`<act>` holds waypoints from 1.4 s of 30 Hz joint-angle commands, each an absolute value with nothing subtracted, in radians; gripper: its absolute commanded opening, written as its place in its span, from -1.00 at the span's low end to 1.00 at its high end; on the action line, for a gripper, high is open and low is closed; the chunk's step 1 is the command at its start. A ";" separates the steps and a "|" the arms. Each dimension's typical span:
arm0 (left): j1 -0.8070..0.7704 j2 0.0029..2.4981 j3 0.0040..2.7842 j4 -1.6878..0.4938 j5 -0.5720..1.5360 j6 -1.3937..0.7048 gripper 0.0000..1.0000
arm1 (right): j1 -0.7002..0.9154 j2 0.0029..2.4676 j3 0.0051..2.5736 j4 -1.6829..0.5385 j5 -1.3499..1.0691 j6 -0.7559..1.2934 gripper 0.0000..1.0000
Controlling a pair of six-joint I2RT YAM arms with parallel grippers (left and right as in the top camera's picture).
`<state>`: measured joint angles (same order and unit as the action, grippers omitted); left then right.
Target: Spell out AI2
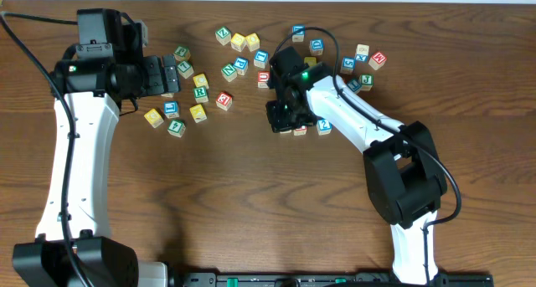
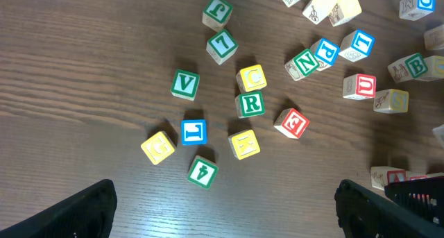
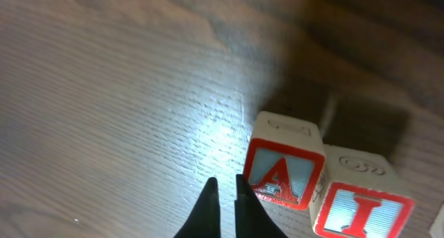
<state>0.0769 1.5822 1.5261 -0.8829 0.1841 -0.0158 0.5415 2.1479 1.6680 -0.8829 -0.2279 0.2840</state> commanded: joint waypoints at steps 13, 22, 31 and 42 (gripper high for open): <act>0.077 1.582 1.524 -0.884 0.182 -0.017 0.99 | 0.537 2.153 1.702 -0.785 -0.043 0.348 -0.98; 0.078 1.582 1.524 -0.884 0.182 -0.017 0.99 | 0.551 2.174 1.695 -0.778 -0.030 0.363 -0.98; 0.077 1.582 1.524 -0.884 0.182 -0.017 0.99 | 0.551 2.210 1.695 -0.785 -0.036 0.378 -0.98; 0.077 1.582 1.524 -0.884 0.182 -0.017 0.99 | 0.551 2.210 1.695 -0.838 -0.036 0.378 -0.98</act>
